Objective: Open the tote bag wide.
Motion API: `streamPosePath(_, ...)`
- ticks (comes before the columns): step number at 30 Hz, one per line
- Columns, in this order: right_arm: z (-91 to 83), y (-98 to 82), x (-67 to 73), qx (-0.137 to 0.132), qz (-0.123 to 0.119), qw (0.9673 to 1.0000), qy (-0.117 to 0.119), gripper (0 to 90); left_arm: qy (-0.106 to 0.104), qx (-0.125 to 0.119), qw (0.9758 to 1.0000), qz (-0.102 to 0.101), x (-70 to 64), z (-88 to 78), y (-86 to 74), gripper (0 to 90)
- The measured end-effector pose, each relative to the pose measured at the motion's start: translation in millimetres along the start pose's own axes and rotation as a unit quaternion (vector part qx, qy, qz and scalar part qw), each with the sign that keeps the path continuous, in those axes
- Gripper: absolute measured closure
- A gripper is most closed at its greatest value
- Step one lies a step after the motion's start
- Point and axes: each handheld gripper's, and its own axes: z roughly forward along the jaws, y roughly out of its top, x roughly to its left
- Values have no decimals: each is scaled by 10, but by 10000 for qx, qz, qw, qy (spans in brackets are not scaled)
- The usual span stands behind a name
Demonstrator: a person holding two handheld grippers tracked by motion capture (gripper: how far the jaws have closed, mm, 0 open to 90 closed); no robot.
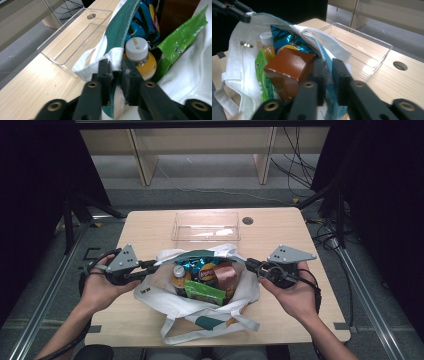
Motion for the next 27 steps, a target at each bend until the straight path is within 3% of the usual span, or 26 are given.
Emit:
streamPosePath(3, -19, 43, -12, 88, -27, 9999, 66, 890, 65, -21, 10000, -69, 26, -21, 66, 811)
streamPosePath(6, -43, 82, -19, 31, 69, 10000, -46, 892, 149, -170, 9994, -250, 43, -20, 141, 812)
streamPosePath(7, -44, 100, -54, -3, -56, 10000, -51, 893, 167, -162, 9995, -230, 63, -25, 165, 812)
streamPosePath(11, -25, 128, -93, -146, 127, 9997, -170, 893, 241, -381, 9972, -593, 119, 14, 222, 809)
streamPosePath(12, -21, 133, -117, -148, 48, 9998, -157, 893, 255, -379, 9971, -611, 137, 23, 229, 809)
streamPosePath(15, 17, 134, -159, -162, 108, 9996, -210, 893, 242, -413, 9961, -739, 159, 72, 238, 808)
streamPosePath(20, 113, 127, -204, -98, 119, 9992, -373, 893, 331, -297, 9960, -776, 186, 169, 242, 808)
streamPosePath(23, 170, 117, -236, 74, 117, 9992, -372, 893, 408, -108, 9966, -713, 196, 239, 246, 809)
streamPosePath(24, 182, 109, -224, 174, 221, 9988, -390, 893, 420, -93, 9963, -745, 193, 270, 246, 809)
streamPosePath(27, 245, 90, -239, 306, 148, 9987, -390, 893, 398, 114, 9968, -678, 213, 332, 243, 810)
